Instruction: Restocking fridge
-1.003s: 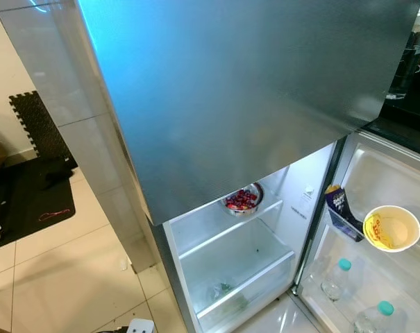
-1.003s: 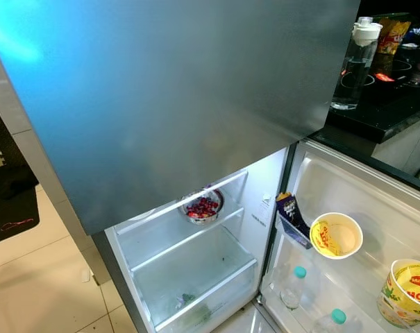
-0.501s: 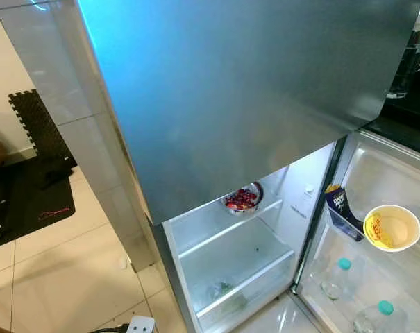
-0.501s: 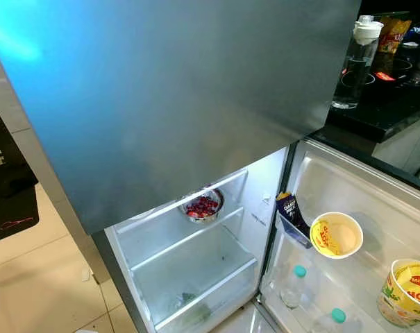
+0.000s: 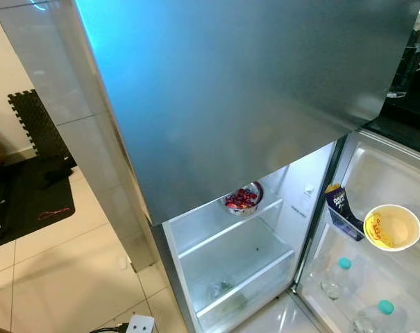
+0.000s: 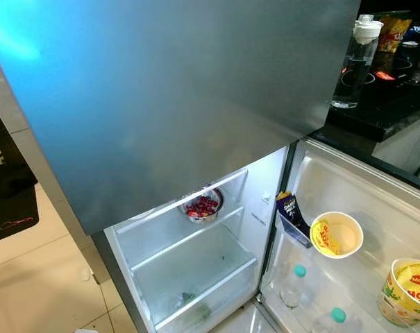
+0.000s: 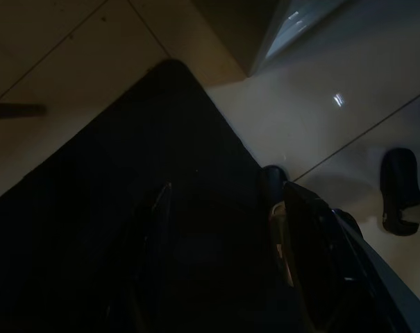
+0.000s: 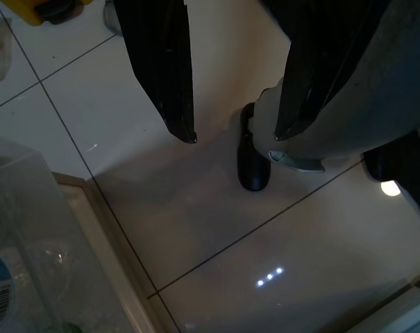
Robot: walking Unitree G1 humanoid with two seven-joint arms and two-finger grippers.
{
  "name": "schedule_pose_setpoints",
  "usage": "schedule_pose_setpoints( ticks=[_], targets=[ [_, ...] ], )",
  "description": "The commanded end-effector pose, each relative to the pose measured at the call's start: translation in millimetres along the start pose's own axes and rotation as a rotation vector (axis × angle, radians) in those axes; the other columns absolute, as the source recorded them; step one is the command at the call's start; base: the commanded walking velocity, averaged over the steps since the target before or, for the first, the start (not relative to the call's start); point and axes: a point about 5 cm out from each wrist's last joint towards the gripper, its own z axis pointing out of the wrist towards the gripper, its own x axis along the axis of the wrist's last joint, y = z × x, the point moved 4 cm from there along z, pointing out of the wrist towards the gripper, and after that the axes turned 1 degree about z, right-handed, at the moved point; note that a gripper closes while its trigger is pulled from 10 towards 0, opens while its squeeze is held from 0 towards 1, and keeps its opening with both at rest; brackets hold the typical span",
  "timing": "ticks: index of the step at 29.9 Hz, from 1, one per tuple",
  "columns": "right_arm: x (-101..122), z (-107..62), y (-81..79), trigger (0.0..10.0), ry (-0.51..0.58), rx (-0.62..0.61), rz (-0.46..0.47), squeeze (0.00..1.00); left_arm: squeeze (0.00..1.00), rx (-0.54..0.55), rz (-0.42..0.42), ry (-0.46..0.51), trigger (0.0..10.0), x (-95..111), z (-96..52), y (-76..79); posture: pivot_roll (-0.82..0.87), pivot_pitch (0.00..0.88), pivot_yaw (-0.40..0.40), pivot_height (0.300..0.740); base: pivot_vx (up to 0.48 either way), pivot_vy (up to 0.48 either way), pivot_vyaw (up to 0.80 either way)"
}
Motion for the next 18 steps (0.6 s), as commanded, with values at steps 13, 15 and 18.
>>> schedule_pose_setpoints(
  ticks=[13,15,18],
  targets=[
    [-17.1,-3.0,-0.8,10.0,-0.053,0.016,-0.038,0.00,0.00,0.034,-0.021,-0.029,10.0,-11.3,-2.4,-7.5,-0.14,0.112,0.064,0.740,0.000,0.000,0.00],
    [-18.2,-3.2,-0.2,10.0,-0.056,0.011,-0.040,0.00,0.00,0.034,-0.033,-0.028,10.0,-11.4,-2.4,-7.5,-0.14,0.121,0.075,0.740,0.000,0.000,0.00],
    [-17.4,-3.4,2.0,10.0,-0.046,-0.003,-0.004,0.00,0.00,-0.003,0.027,-0.024,10.0,-9.3,-2.0,-3.6,-0.14,0.128,0.072,0.740,0.000,0.000,0.00]
  ],
)
